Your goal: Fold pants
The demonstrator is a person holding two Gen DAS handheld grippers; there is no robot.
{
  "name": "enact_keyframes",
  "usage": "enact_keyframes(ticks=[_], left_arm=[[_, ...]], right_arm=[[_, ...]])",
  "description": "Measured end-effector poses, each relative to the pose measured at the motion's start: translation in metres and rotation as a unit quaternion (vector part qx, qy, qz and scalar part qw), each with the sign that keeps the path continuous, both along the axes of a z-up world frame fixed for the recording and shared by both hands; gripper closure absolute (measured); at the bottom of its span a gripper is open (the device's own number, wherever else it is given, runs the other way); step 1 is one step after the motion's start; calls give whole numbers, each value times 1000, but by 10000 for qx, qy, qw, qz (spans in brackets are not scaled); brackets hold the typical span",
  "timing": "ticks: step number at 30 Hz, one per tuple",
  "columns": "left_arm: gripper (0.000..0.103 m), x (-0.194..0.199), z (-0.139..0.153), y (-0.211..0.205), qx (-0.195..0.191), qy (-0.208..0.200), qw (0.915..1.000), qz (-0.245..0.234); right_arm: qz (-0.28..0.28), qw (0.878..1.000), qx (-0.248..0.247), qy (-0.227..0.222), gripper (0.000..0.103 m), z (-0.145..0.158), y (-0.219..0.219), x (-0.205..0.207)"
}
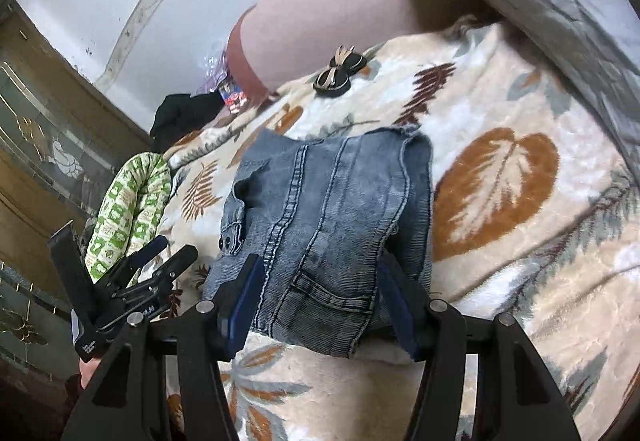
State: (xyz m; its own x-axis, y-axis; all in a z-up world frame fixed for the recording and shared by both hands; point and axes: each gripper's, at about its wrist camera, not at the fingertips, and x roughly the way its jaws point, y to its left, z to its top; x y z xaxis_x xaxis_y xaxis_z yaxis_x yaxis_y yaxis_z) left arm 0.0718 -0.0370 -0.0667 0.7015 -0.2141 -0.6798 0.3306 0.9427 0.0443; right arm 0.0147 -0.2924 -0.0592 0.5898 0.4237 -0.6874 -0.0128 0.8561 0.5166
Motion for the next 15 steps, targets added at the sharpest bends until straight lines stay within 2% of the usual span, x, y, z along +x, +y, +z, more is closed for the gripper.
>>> enact_keyframes(ticks=[5, 15], left_arm=[[18, 7, -15, -3, -116, 294, 9994, -121], [17, 14, -41, -11, 164, 531, 9984, -96]], right_arm=[[247, 9993, -207, 205, 43, -18, 21, 12], [647, 9937, -799, 448, 43, -48, 51, 21]])
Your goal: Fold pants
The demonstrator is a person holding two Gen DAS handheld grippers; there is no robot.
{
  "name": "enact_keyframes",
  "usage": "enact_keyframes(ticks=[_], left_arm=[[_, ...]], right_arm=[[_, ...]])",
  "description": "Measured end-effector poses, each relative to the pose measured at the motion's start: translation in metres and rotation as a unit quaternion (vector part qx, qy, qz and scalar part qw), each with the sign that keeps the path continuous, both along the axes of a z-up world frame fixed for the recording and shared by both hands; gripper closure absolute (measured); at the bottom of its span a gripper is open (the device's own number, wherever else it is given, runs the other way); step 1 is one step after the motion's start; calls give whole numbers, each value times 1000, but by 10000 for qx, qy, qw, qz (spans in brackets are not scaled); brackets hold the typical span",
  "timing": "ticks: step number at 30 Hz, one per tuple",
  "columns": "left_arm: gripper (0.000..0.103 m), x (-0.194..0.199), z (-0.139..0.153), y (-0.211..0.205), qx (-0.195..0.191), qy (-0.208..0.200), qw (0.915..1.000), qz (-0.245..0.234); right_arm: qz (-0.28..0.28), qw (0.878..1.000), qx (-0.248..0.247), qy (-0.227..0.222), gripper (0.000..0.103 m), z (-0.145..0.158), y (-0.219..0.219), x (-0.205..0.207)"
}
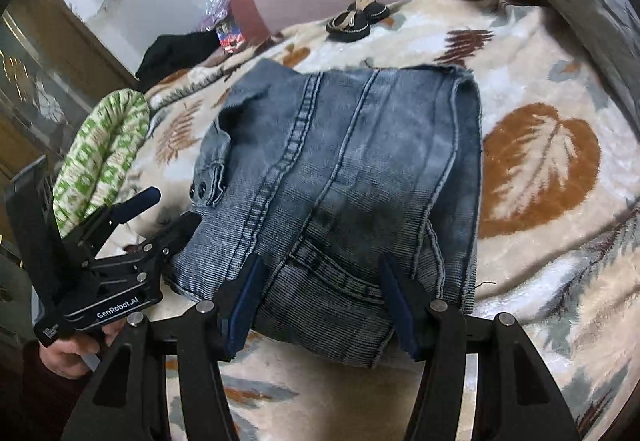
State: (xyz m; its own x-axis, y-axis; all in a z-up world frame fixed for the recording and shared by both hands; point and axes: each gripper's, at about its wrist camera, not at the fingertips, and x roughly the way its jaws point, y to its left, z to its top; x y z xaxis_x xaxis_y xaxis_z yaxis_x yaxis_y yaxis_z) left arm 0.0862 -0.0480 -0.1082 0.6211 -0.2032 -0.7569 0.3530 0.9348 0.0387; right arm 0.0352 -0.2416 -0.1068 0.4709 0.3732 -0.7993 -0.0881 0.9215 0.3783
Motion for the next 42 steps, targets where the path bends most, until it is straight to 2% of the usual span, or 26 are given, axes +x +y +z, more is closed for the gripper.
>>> enact_keyframes(ticks=[7, 9, 12, 14, 16, 18, 19, 21, 23, 26, 28, 34, 42], left_arm=[[16, 10, -2, 8, -325, 309, 9989, 130], [16, 8, 10, 14, -429, 145, 9989, 143], [16, 3, 37, 29, -724, -358, 9966, 132], [11, 10, 45, 40, -799, -506, 9951, 297], [8, 24, 41, 51, -921, -404, 9939, 463], [8, 41, 27, 59, -1151, -14, 9918, 555], [8, 50, 16, 62, -1262, 334, 9896, 596], [8, 55, 4, 63, -1354, 625, 9862, 721], [8, 56, 1, 61, -1470, 634, 9849, 661], [8, 52, 5, 57, -1456, 413, 9869, 565], [8, 52, 6, 55, -1517, 470, 9862, 461], [8, 52, 8, 49, -2047, 574, 9771, -21], [8, 50, -5, 26, -2071, 820, 9742, -373]], right_arm=[[111, 9999, 2, 43, 42, 1, -2, 2], [73, 9997, 238, 67, 42, 9, -10, 2], [-239, 9987, 416, -176, 42, 27, -36, -2], [-514, 9970, 507, -286, 42, 34, -56, -3], [-790, 9945, 662, -207, 41, 33, -74, 1], [-930, 9922, 826, -112, 41, 26, -85, 7], [-997, 9912, 871, -36, 41, 21, -89, 11], [-1088, 9899, 905, 91, 41, 12, -94, 20], [-1145, 9886, 964, 146, 41, 5, -98, 24], [-1136, 9880, 1030, 203, 41, 0, -99, 28], [-1107, 9884, 1016, 221, 41, -2, -96, 29], [-1198, 9851, 1194, 296, 41, -10, -104, 32], [-1361, 9815, 1296, 371, 41, -20, -112, 33]])
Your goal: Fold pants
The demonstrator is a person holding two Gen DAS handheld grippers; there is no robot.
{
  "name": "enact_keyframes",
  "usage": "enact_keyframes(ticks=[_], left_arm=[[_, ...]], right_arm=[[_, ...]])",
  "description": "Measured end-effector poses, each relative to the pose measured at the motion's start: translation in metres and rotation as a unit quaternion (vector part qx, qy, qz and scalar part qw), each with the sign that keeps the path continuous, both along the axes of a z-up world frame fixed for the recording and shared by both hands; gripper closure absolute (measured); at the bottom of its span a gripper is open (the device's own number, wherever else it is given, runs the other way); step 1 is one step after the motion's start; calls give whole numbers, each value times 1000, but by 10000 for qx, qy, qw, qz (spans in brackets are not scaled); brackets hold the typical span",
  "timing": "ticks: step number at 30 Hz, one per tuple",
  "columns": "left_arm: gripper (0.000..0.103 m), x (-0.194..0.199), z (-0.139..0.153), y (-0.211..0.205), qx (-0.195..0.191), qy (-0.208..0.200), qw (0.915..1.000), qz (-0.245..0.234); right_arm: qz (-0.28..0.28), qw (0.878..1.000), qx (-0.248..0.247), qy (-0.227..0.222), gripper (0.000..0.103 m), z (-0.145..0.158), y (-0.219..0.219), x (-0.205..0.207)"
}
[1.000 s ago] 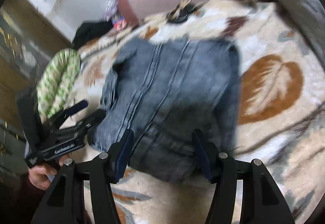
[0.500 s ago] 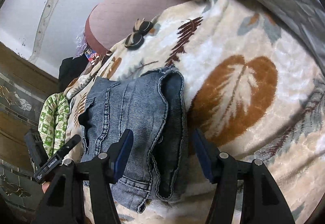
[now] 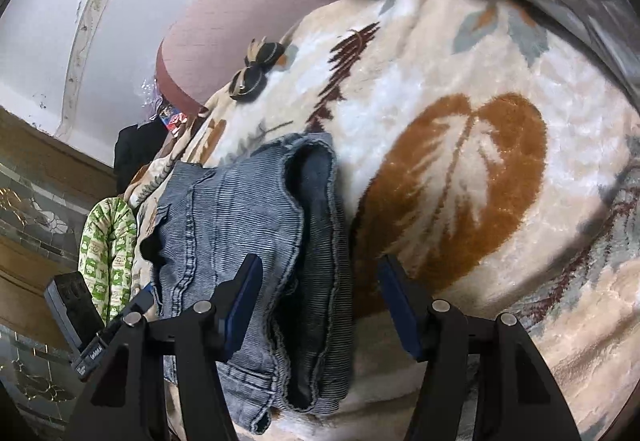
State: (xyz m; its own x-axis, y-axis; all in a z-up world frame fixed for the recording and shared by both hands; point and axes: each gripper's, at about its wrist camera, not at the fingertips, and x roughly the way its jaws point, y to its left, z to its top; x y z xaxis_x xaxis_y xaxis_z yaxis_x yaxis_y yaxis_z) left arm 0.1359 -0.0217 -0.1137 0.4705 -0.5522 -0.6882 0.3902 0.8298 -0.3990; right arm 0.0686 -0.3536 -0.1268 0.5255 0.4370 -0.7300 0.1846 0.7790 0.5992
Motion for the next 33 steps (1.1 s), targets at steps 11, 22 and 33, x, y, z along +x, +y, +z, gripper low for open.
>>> enact_keyframes(ticks=[11, 22, 33], left_arm=[[5, 3, -11, -10, -246, 194, 9995, -73], [4, 2, -9, -24, 15, 123, 9999, -73], [14, -5, -3, -33, 512, -128, 9986, 61]], right_arm=[[219, 9987, 458, -20, 27, -15, 12, 6], [377, 9937, 1017, -277, 27, -23, 25, 13], [422, 9952, 797, -393, 29, -20, 32, 12]])
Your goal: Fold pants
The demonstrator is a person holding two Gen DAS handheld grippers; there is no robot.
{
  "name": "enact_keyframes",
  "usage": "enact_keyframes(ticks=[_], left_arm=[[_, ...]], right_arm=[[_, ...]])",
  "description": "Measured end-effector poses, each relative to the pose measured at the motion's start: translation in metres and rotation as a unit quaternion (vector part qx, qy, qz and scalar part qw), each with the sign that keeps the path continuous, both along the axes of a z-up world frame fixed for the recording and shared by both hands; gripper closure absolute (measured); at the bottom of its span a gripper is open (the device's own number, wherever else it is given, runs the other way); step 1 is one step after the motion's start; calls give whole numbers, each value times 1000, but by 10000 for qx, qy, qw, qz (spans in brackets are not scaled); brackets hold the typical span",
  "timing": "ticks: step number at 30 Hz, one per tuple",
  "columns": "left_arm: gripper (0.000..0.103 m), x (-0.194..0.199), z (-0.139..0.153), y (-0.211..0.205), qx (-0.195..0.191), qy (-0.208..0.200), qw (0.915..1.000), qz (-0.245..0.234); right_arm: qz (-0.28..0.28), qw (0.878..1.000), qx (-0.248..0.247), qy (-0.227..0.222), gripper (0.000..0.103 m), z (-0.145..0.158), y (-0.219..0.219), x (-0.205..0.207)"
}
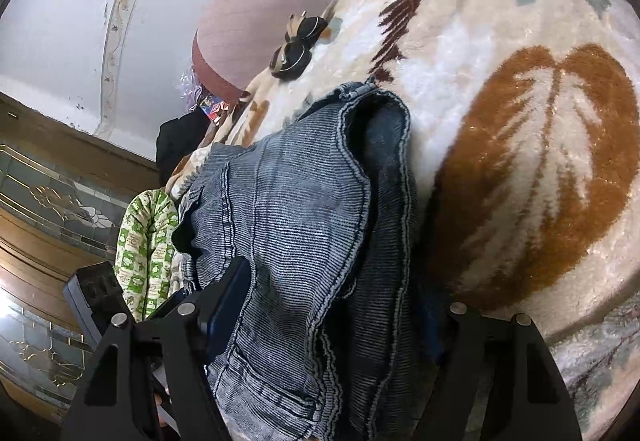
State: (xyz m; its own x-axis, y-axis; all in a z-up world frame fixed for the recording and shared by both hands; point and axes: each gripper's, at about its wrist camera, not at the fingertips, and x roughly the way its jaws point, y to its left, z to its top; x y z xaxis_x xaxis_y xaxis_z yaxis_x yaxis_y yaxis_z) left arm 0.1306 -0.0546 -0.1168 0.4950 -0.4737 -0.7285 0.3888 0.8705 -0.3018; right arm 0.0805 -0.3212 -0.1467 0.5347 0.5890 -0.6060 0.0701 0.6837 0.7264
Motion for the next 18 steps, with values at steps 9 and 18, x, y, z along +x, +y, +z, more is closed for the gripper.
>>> enact_keyframes(ticks=[9, 18], left_arm=[[12, -3, 6, -3, 275, -188, 9994, -4], [12, -14, 19, -12, 917, -776, 9927, -70]], right_arm=[[-16, 9999, 41, 147, 28, 0, -5, 1], [24, 9998, -104, 196, 28, 4, -3, 1]])
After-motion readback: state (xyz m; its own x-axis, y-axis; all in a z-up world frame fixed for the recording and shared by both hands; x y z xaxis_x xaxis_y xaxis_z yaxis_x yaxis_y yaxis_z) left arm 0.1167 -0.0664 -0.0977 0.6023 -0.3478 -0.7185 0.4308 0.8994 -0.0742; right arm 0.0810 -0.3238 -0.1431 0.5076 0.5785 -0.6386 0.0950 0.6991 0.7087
